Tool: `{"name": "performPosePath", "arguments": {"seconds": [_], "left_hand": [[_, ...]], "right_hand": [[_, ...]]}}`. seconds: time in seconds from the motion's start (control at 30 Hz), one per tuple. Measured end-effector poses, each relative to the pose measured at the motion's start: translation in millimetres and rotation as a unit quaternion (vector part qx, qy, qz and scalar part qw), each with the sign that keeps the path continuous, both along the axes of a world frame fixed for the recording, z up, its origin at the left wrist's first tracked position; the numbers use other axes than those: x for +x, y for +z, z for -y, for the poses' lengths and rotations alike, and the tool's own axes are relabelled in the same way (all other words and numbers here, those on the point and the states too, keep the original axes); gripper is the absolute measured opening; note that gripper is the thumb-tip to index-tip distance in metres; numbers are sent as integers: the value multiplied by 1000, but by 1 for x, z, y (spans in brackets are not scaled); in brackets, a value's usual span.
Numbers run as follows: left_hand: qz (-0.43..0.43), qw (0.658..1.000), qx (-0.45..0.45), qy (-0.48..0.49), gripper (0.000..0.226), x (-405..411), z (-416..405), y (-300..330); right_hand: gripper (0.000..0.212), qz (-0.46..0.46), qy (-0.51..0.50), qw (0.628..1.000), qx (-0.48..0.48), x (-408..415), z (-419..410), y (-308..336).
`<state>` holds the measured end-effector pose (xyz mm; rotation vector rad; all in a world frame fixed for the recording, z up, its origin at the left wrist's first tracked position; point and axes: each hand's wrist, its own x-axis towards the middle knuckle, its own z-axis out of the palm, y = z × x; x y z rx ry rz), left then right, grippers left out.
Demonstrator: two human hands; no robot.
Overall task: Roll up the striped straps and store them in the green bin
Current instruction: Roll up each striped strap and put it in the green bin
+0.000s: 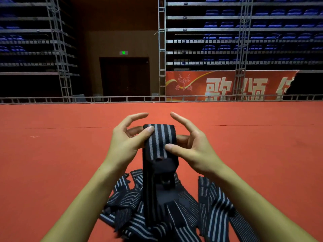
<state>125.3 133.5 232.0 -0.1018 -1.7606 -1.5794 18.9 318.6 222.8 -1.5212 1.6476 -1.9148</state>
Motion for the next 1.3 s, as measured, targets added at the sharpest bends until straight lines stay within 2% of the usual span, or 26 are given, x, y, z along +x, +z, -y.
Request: {"name": "performPosePath", "arguments": {"seconds": [0.13, 0.27, 0.5, 0.57, 0.67, 0.73, 0.93, 1.07, 1.2, 1.3], "left_hand": [[18, 999, -20, -23, 50, 16, -2, 2], [-9, 999, -45, -4, 66, 27, 1, 7], [-32, 999, -21, 19, 64, 35, 4, 10], [-31, 999, -17, 21, 61, 37, 2, 10], [-38, 998, -5, 45, 58, 39, 1, 10], [-41, 998, 4, 58, 57, 40, 1, 10], [-45, 996, -3, 74, 59, 36, -4, 10], [-51, 996, 2, 78, 59, 31, -4, 12], [-65, 993, 7, 97, 59, 27, -2, 13], [-65, 990, 30, 119, 58, 25, 8, 15]], "right_hand": [[80, 9, -18, 999, -31, 5, 6, 11], [81, -17, -14, 999, -40, 12, 14, 13], [78, -19, 27, 999, -5, 22, 13, 4], [69, -41, 9, 999, -3, 21, 11, 3], [38, -120, -49, 991, 15, 22, 8, -1], [25, -144, -77, 986, 25, 23, 9, -5], [15, -133, -124, 983, -9, 22, 15, -13], [18, -115, -128, 984, -38, 22, 17, -14], [13, -126, -113, 986, -13, 23, 16, -17], [9, -143, -50, 988, 10, 25, 7, -24]]}}
